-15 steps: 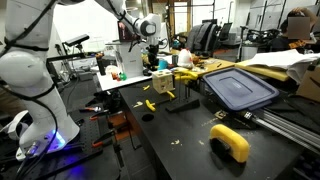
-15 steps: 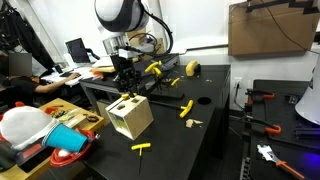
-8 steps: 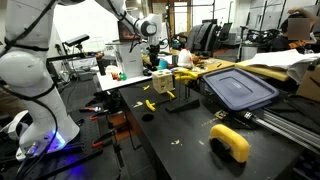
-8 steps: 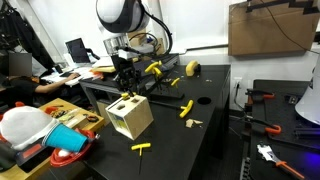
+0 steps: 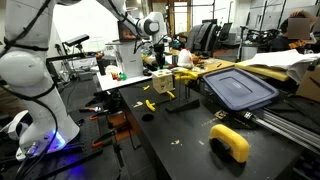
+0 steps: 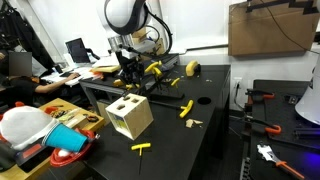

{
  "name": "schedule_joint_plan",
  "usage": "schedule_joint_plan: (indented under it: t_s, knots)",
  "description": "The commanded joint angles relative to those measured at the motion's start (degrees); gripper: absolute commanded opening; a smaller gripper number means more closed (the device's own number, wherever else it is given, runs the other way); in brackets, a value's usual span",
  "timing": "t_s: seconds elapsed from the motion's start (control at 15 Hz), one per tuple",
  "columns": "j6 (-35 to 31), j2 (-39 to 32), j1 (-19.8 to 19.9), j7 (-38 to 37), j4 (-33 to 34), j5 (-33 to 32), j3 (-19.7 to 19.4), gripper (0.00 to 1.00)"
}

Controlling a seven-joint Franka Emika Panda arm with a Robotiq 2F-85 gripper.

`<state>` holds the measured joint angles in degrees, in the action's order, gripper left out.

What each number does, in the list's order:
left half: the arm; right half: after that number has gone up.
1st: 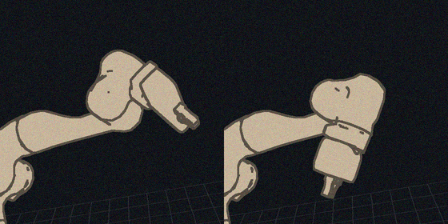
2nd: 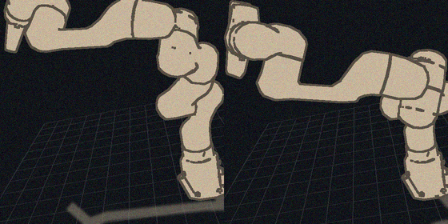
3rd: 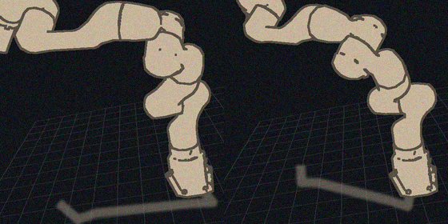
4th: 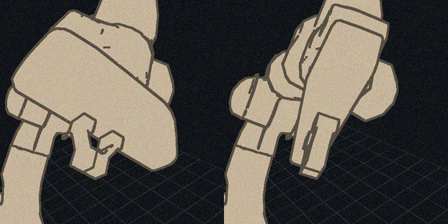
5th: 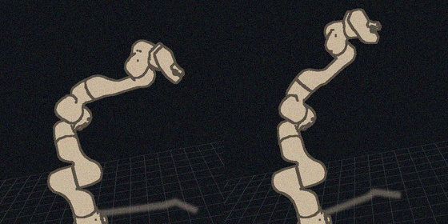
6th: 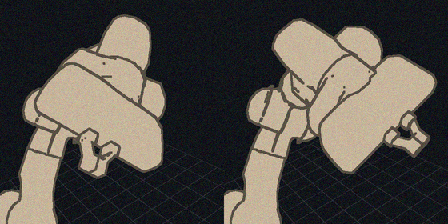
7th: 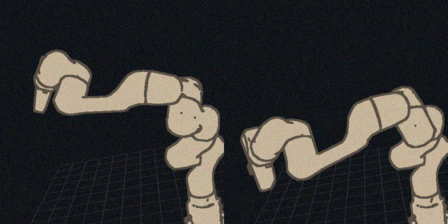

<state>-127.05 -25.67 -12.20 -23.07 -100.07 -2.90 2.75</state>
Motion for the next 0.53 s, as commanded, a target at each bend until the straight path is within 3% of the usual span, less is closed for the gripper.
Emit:
schedule_joint_plan:
  t_s: [0.0, 0.27, 0.47]
  knots:
    - [1.2, 2.2, -2.2, -4.6, -1.2, -5.4, -2.6, 0.06]
    - [3.6, 2.5, -3.5, -6.6, -0.7, -10.8, -3.3, 0.06]
    - [5.6, 2.0, -3.5, -5.0, 0.3, -11.0, -2.2, 0.06]
